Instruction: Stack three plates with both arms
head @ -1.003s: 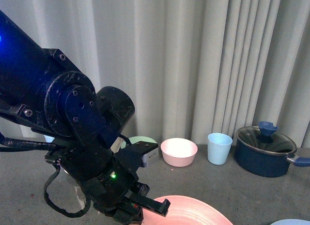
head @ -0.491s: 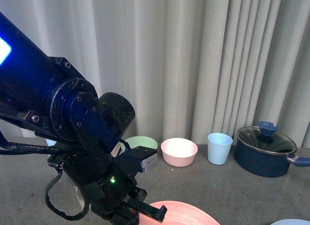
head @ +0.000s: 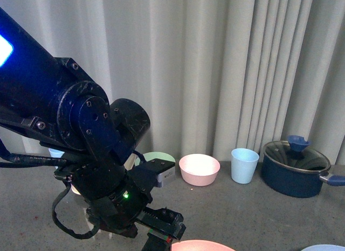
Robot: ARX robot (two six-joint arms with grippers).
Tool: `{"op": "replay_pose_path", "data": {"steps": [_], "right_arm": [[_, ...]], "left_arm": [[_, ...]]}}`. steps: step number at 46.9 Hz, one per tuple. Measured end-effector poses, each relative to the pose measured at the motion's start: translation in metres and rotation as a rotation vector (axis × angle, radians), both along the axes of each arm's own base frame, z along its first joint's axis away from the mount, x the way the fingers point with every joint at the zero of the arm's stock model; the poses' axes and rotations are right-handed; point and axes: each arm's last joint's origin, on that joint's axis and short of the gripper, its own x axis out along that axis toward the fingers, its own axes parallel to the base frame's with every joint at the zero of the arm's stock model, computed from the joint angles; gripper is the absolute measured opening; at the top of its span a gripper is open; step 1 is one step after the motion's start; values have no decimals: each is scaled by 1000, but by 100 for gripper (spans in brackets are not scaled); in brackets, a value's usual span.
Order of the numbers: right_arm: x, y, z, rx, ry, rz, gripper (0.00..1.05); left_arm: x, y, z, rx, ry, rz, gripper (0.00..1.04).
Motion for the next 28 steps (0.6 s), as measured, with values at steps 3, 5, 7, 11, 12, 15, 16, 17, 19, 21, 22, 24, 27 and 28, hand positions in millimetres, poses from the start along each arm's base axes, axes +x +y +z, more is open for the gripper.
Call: {"op": "replay_pose_path", "data": {"steps": [3, 5, 7, 11, 12, 15, 16, 17, 19, 21, 22, 24, 27, 28], "right_arm": [[0, 0, 0, 0, 0, 0, 97], [0, 0, 0, 0, 0, 0, 97], [0, 0, 0, 0, 0, 0, 97], [0, 0, 0, 0, 0, 0, 97], [0, 0, 0, 0, 0, 0, 97], [0, 0, 0, 0, 0, 0, 97], [0, 0, 0, 0, 0, 0, 97], [0, 0, 0, 0, 0, 0, 97], [0, 0, 0, 0, 0, 0, 97], [0, 0, 0, 0, 0, 0, 97], [0, 0, 0, 0, 0, 0, 97], [0, 0, 0, 0, 0, 0, 97], [0, 0, 0, 0, 0, 0, 97], [0, 0, 0, 0, 0, 0, 97]], "left_arm": [[1, 3, 7, -15, -25, 3, 91], [3, 6, 17, -26, -78, 1, 99], [3, 9, 25, -21, -129, -3, 99], [-2, 18, 46, 7, -265, 0, 98], [-5, 21, 53, 11, -299, 1, 98], [-13, 30, 71, 22, -382, -7, 98], [-17, 34, 77, 31, -413, -14, 98], [-20, 36, 81, 31, -427, -13, 98], [-33, 46, 97, 50, -509, -22, 98], [-50, 57, 111, 54, -572, -40, 98], [-55, 60, 114, 54, -584, -44, 98], [-67, 67, 120, 57, -613, -56, 98], [-88, 79, 130, 55, -658, -73, 98], [-96, 83, 134, 54, -676, -75, 98]]}}
